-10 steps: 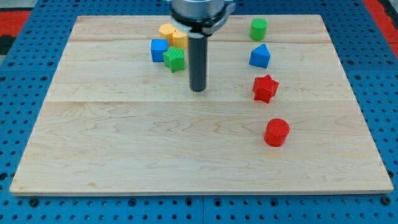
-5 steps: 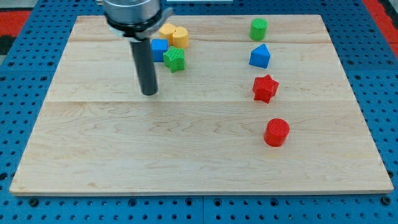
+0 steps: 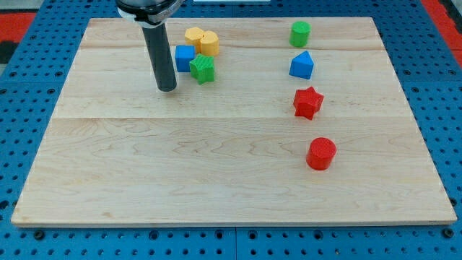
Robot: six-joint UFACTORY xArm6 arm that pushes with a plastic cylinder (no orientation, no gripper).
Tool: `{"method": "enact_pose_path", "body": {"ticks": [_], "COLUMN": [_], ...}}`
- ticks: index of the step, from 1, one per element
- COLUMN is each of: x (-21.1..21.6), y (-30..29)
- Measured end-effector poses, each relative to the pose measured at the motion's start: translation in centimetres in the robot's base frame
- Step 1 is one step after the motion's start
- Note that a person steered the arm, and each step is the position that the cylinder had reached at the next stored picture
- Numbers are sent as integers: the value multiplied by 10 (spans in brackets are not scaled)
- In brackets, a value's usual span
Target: Move the green star closer to blue triangle
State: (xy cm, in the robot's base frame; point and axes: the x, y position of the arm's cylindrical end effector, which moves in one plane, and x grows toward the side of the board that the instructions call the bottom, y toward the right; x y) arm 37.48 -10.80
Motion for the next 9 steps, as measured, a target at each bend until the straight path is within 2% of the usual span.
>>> {"method": "enact_pose_path", "body": {"ticks": [5,9], "x": [-22,-54], "y": [53,59]}}
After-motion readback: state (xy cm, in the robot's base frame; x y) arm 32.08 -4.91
